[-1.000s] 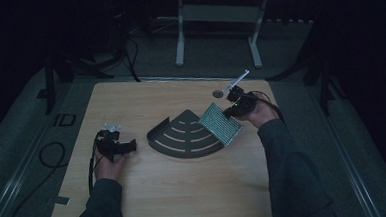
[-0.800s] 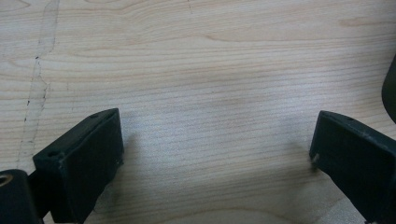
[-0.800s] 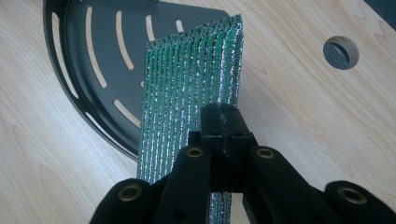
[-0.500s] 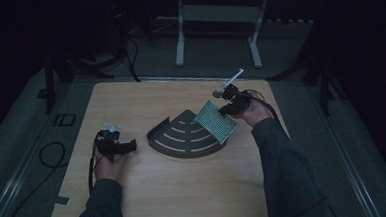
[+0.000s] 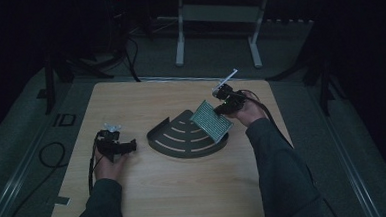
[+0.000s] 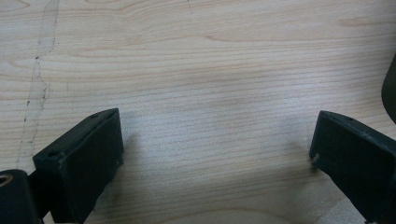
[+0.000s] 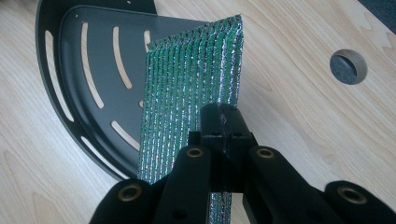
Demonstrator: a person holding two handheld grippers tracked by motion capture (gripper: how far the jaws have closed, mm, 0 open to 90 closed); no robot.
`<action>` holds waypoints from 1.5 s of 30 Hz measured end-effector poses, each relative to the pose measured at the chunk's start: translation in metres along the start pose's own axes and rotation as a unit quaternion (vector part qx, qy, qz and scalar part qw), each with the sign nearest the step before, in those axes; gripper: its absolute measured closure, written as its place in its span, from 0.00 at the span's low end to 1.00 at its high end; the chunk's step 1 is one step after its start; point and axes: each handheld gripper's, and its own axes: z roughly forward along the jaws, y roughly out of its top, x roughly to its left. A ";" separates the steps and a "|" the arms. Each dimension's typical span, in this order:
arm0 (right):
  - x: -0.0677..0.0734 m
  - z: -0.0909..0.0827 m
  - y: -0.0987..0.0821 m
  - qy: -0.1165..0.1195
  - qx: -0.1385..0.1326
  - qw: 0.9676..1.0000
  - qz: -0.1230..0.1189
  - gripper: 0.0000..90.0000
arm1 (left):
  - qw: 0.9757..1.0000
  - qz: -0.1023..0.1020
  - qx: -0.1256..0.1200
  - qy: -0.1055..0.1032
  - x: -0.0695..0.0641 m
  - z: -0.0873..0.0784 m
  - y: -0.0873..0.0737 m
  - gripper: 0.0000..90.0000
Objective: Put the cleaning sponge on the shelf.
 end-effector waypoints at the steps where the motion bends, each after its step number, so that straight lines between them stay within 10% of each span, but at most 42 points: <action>1: 0.000 0.001 0.001 0.002 0.000 1.000 0.000 1.00 | 1.000 0.000 0.000 0.000 0.000 0.000 0.000 0.03; 45: 0.014 0.059 -0.004 -0.016 0.060 0.998 -0.012 1.00 | 1.000 0.000 0.000 -0.001 0.000 0.000 0.000 0.03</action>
